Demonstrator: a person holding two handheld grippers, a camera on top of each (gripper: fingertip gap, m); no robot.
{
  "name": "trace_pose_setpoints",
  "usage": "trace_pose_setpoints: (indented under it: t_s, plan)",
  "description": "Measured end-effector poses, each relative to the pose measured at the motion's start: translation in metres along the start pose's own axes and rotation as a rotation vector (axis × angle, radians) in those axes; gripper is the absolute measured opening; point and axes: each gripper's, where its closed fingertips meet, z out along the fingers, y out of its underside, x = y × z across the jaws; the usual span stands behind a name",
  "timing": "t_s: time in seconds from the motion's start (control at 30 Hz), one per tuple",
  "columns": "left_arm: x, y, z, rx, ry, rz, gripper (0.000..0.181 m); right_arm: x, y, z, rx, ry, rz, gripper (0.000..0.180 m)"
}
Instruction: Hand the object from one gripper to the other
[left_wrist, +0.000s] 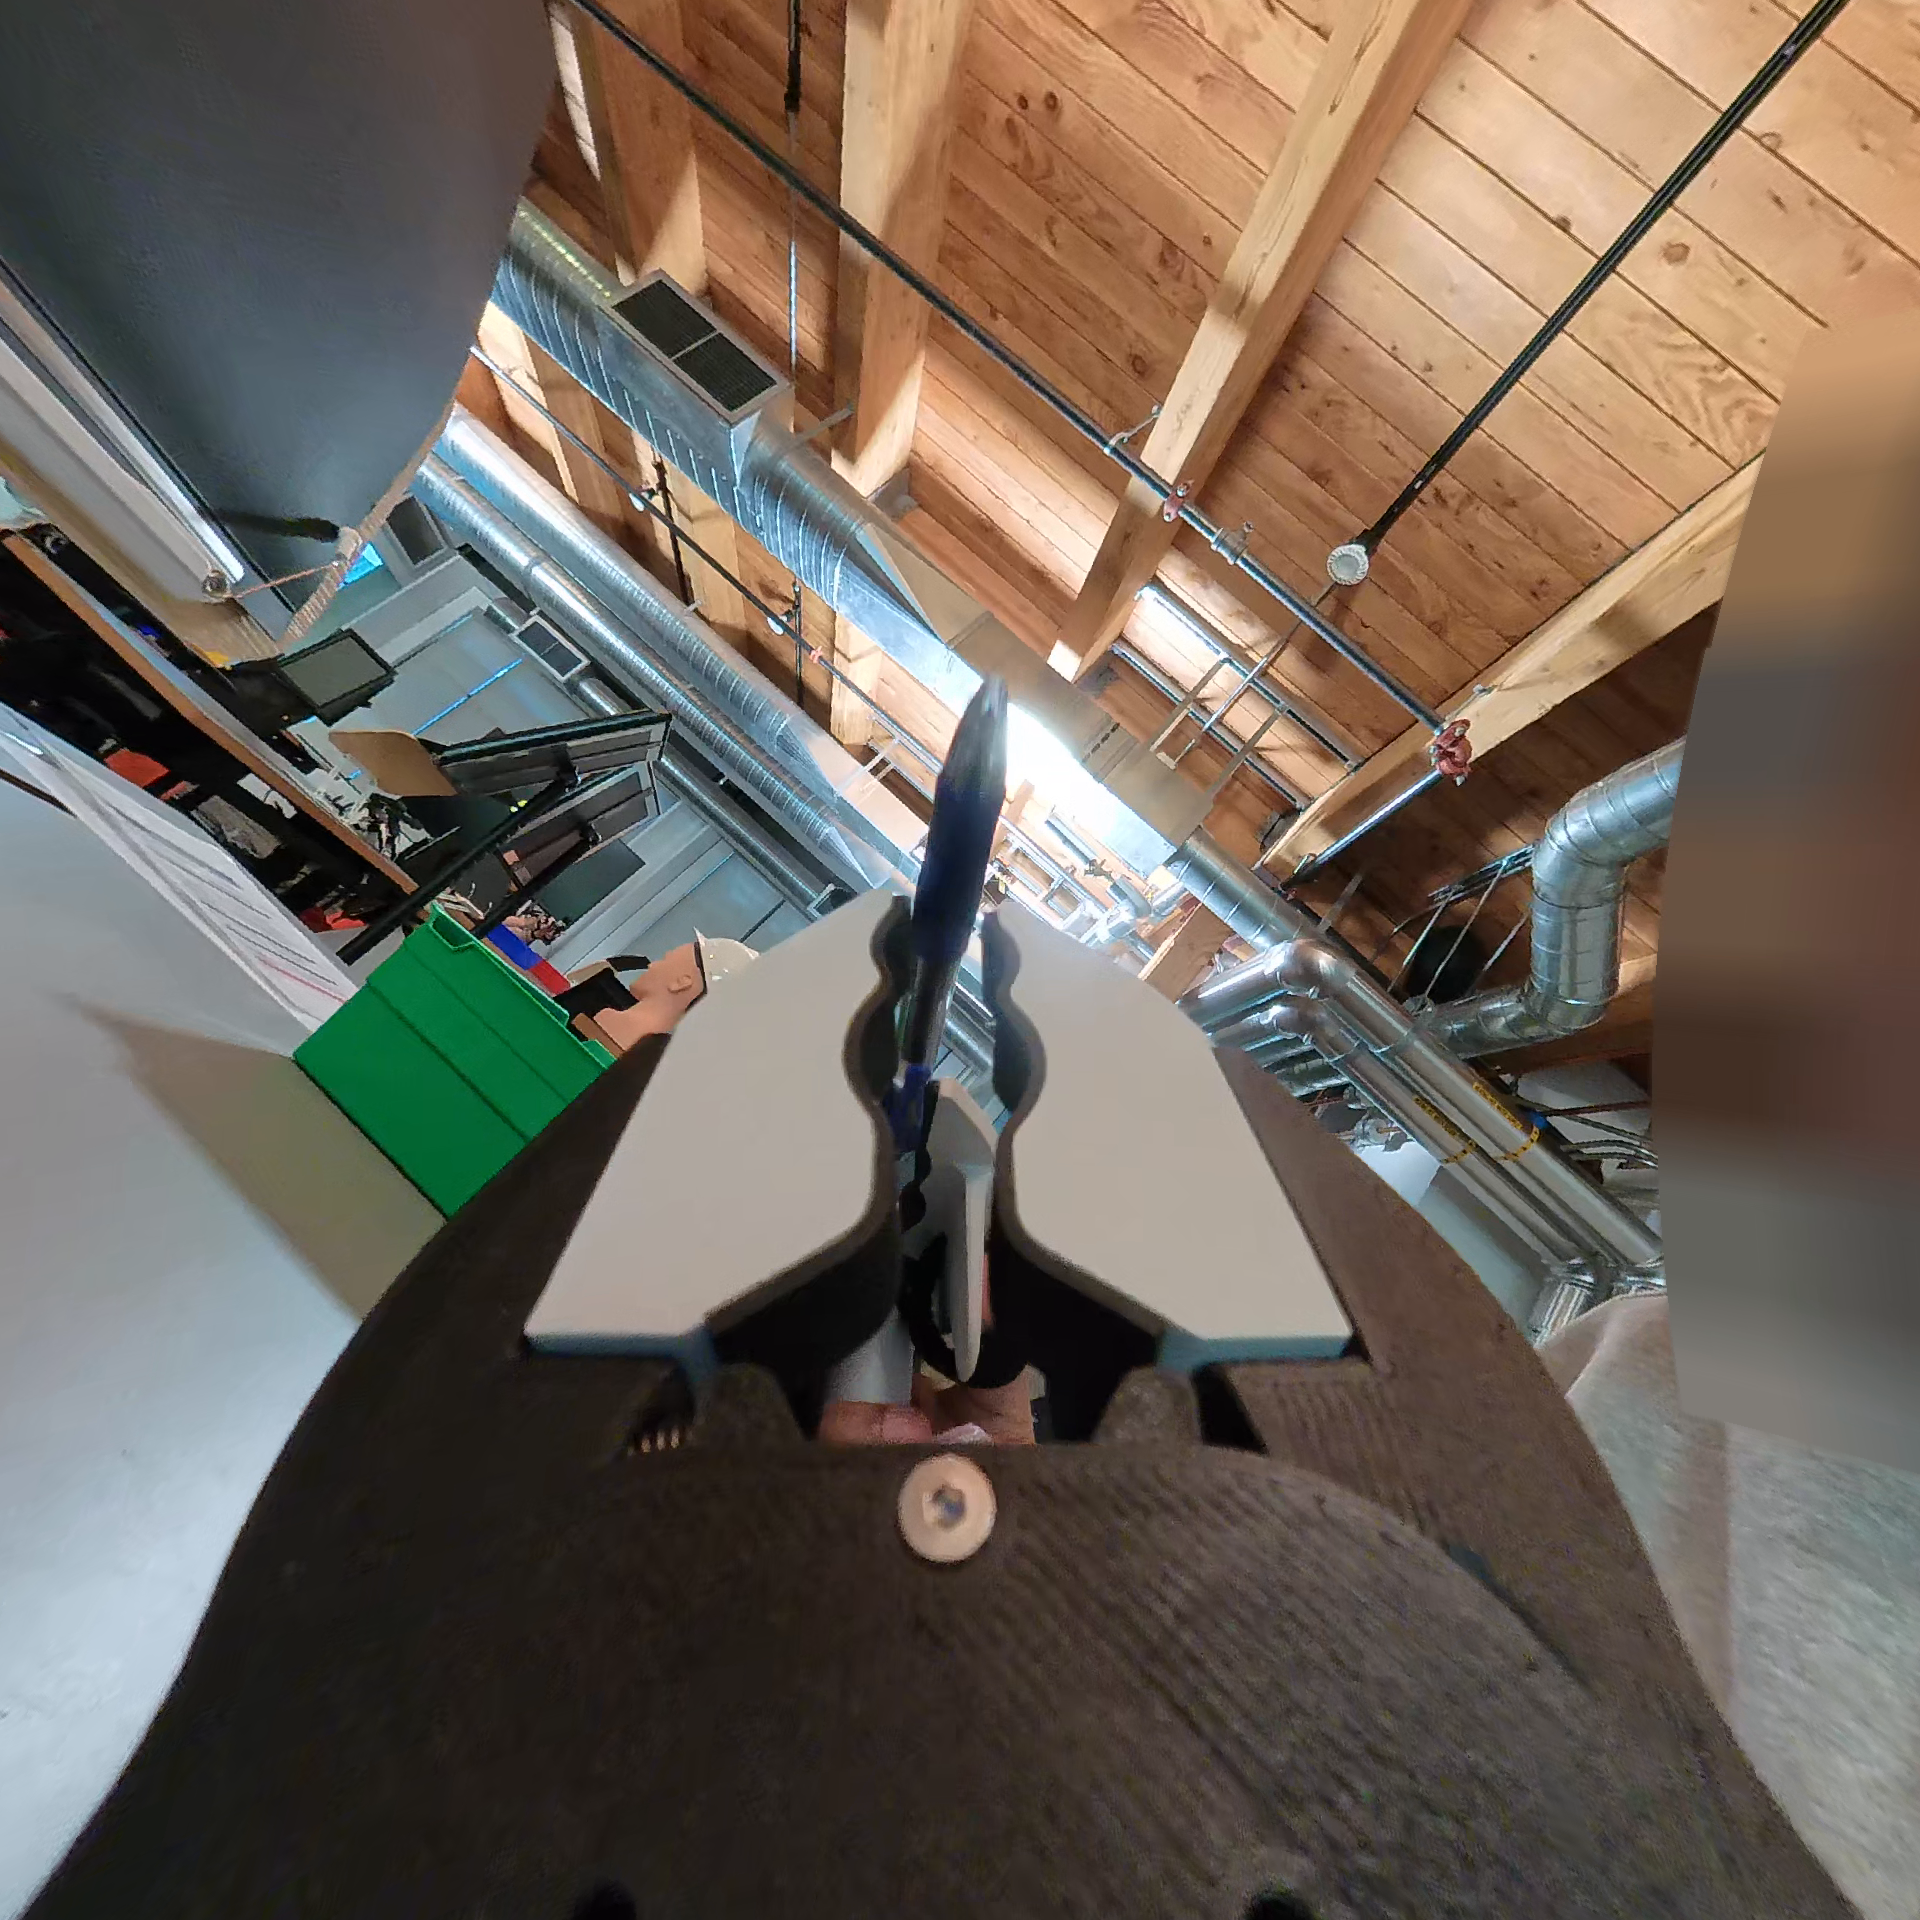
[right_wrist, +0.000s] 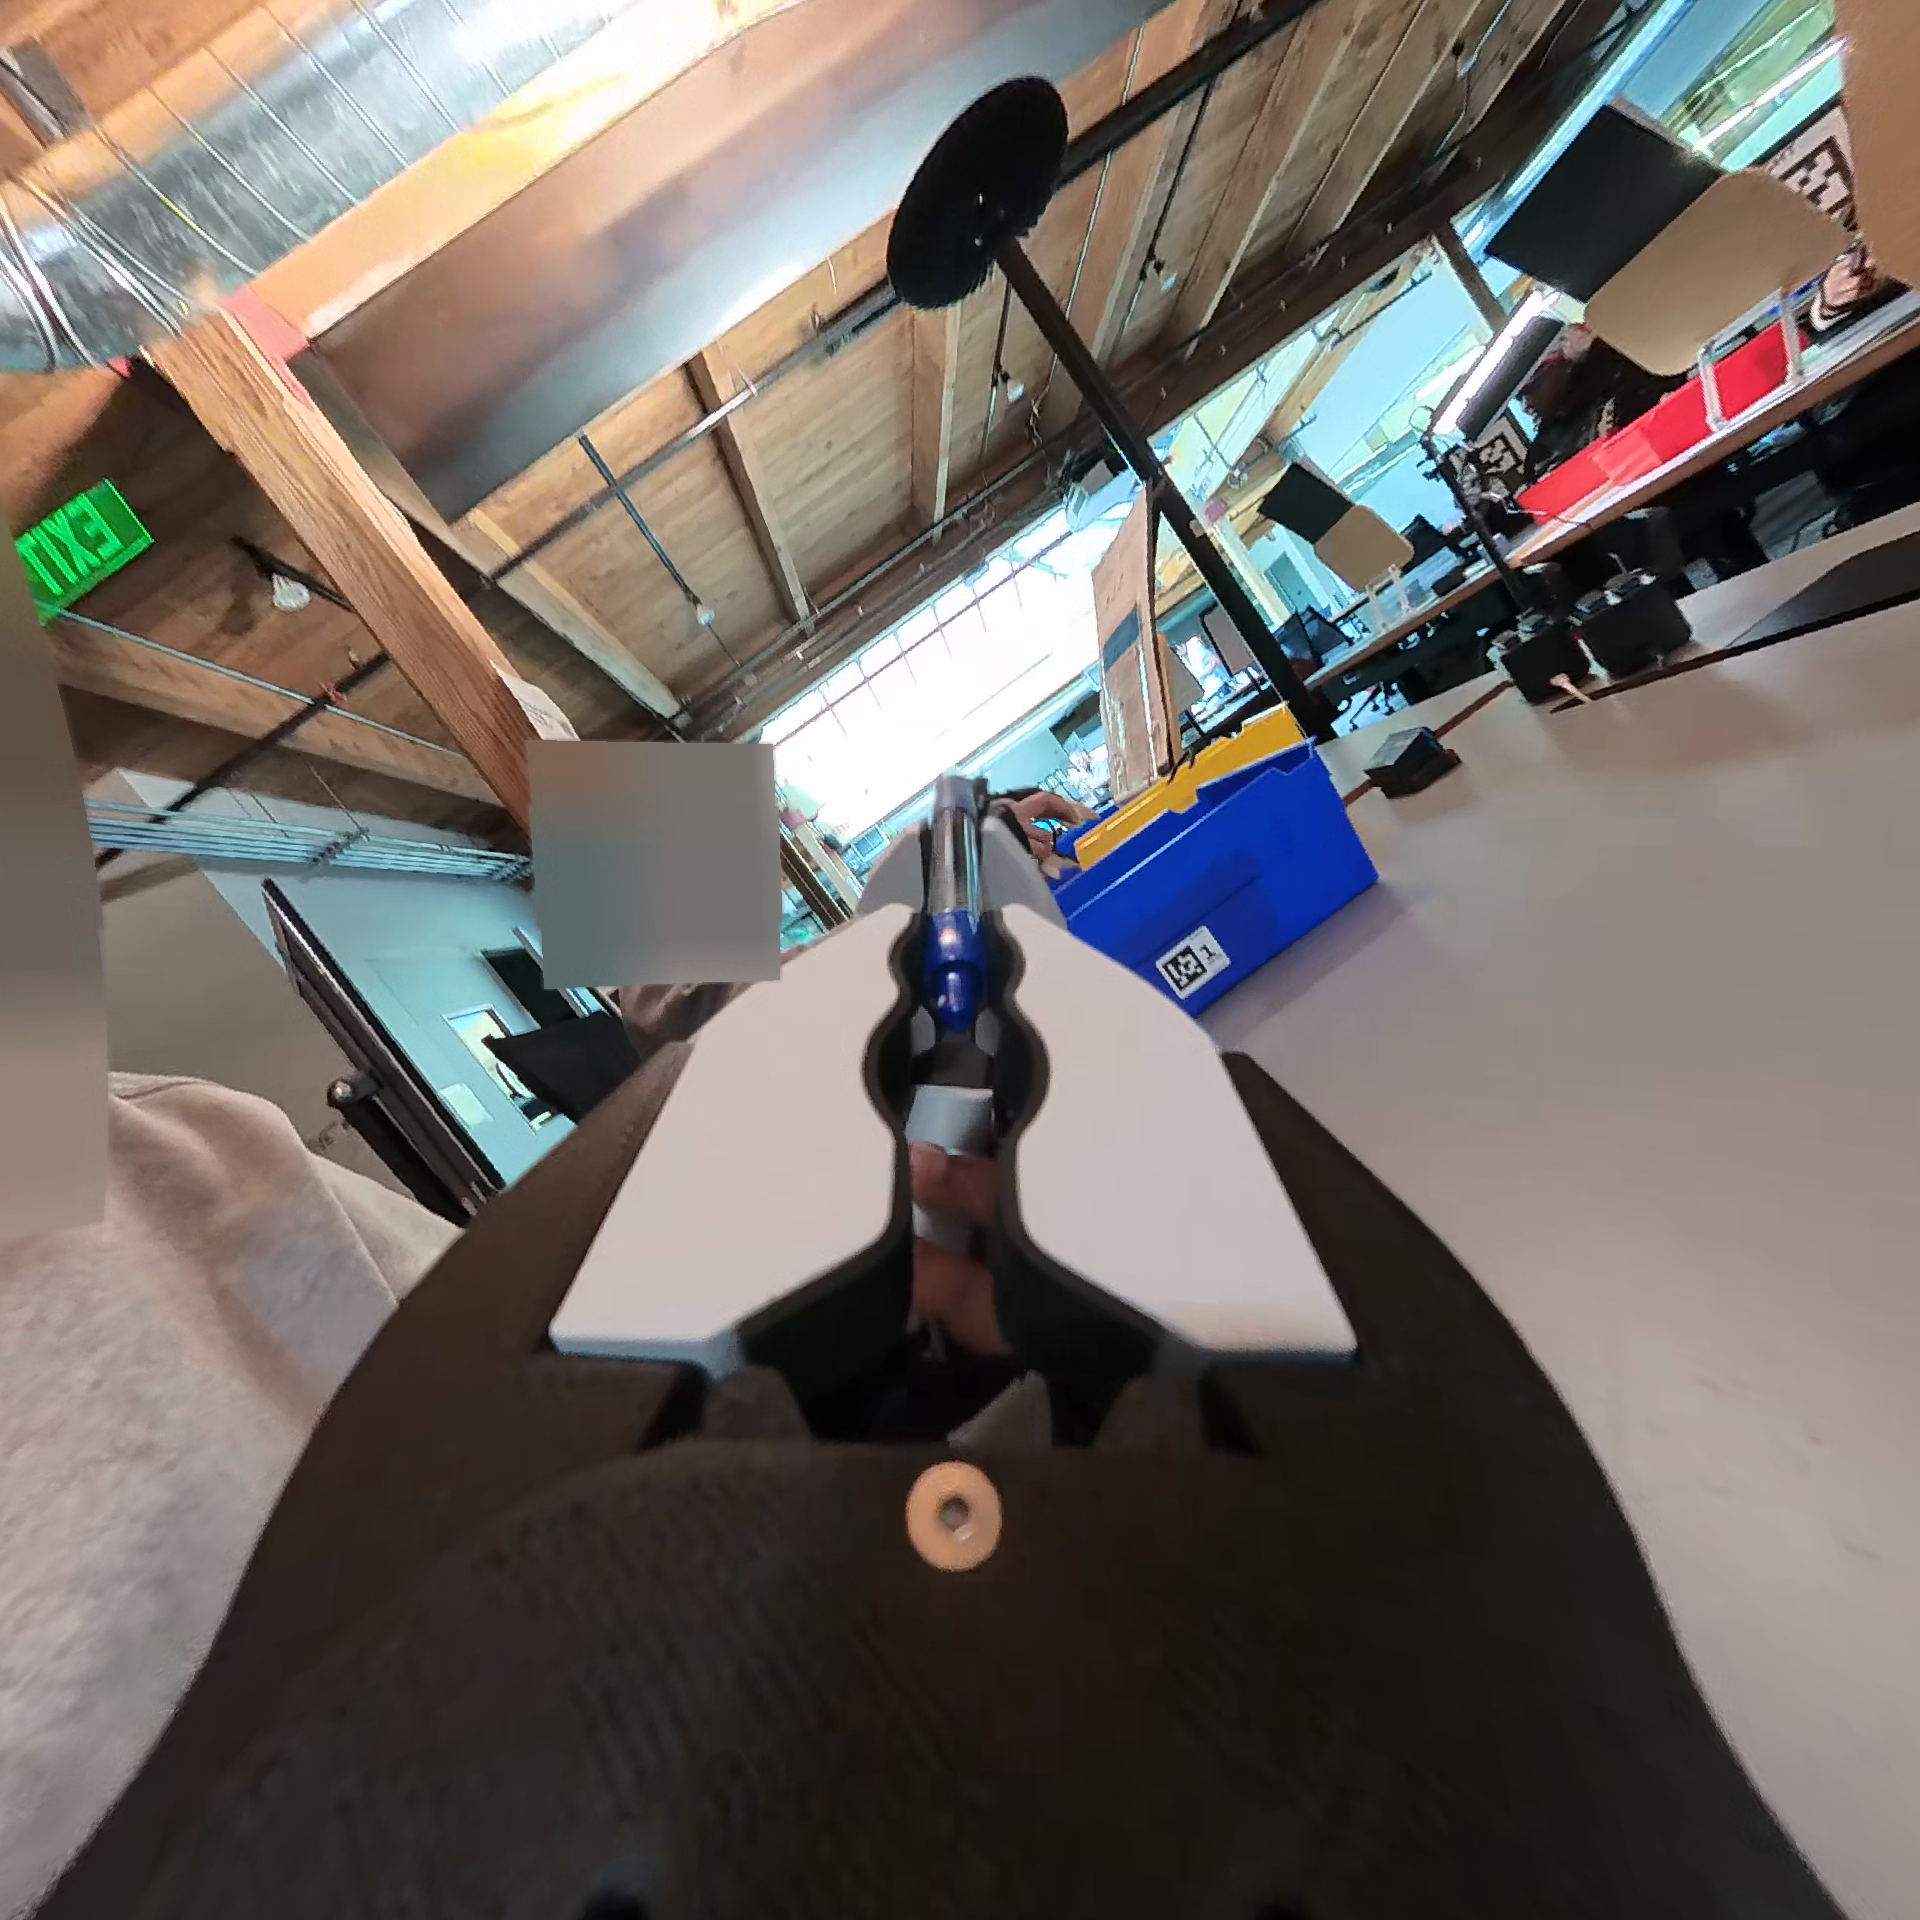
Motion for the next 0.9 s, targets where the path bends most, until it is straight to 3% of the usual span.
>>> trace_pose_setpoints:
  t_s: [0.53,0.7,0.9]
  plan:
    - [-0.003,-0.015,-0.002,0.007,-0.025,0.025,0.012,0.002,0.022,0.006,-0.128,0.009,-0.01,0.011]
    - [-0.007,0.003,0.001,-0.045,-0.032,-0.056,0.03,0.001,0.004,0.0,-0.012,-0.002,0.024,0.011]
    - [-0.012,0.007,-0.001,-0.036,-0.046,-0.091,0.027,0.005,0.001,-0.002,-0.002,0.007,0.044,0.011]
